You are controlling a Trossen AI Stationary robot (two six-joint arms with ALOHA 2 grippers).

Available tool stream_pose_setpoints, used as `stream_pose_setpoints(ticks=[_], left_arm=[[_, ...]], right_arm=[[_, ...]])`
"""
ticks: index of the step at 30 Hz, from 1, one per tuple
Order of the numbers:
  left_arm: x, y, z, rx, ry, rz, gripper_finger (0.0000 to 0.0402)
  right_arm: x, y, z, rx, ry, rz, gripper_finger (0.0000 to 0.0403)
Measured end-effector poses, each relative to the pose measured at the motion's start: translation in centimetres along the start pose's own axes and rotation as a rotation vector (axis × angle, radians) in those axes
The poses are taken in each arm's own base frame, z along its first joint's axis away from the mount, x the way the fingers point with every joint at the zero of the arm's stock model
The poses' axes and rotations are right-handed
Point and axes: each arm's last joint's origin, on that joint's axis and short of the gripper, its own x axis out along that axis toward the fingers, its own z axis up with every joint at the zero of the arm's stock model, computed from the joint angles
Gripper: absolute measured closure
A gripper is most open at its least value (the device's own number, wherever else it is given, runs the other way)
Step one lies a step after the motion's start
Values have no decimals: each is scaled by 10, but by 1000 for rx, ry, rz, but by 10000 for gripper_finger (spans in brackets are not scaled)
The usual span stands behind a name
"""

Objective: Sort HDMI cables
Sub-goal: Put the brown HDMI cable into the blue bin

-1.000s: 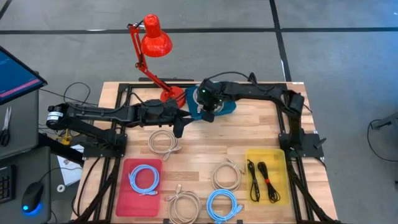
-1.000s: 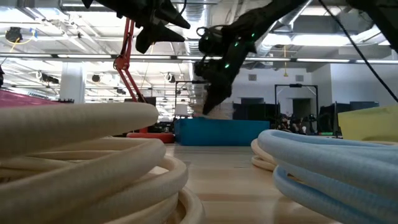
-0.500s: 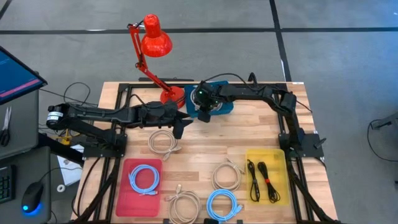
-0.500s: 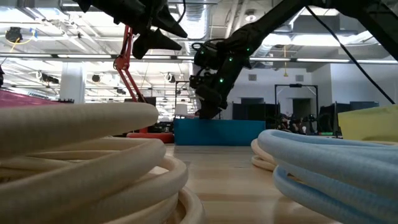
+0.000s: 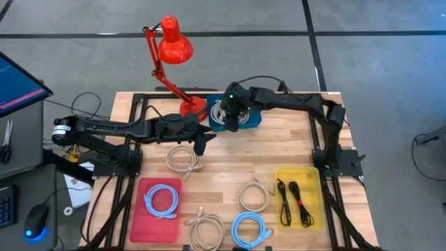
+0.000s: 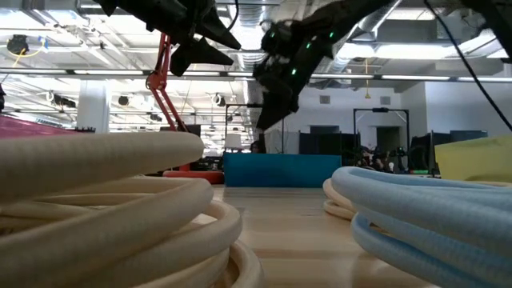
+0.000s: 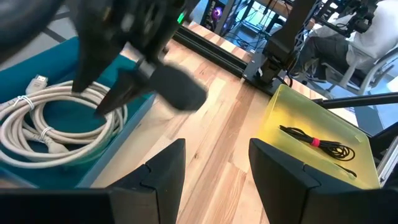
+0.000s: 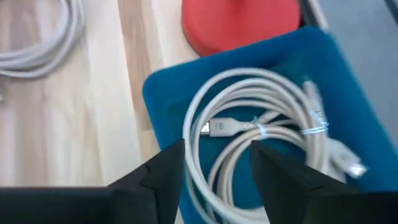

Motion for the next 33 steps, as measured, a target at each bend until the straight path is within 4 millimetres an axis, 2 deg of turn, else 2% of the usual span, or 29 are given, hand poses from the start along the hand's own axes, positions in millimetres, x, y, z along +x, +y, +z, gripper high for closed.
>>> stream_pose_setpoints(ticks=[4, 8, 13, 19, 25, 30, 33], left_arm=[[0, 0, 0, 0, 0, 0, 225], [0, -1, 0, 1, 2, -7, 225], [0, -3, -1, 14, 34, -83, 225], [-1, -5, -2, 44, 54, -153, 225], [-1, -7, 0, 44, 49, -185, 225], [0, -4, 1, 31, 32, -156, 227], [0, -1, 2, 4, 22, -115, 244]], right_arm=[[-42, 0, 5, 1, -34, -7, 222], [-92, 8, 4, 41, -55, 10, 231], [-151, 32, -3, 35, -97, 98, 263], [-207, 63, -14, -16, -183, 158, 320], [-238, 87, -26, 43, -200, 228, 391], [-249, 104, -36, 45, -169, 119, 397], [-250, 112, -43, 61, -123, 36, 401]])
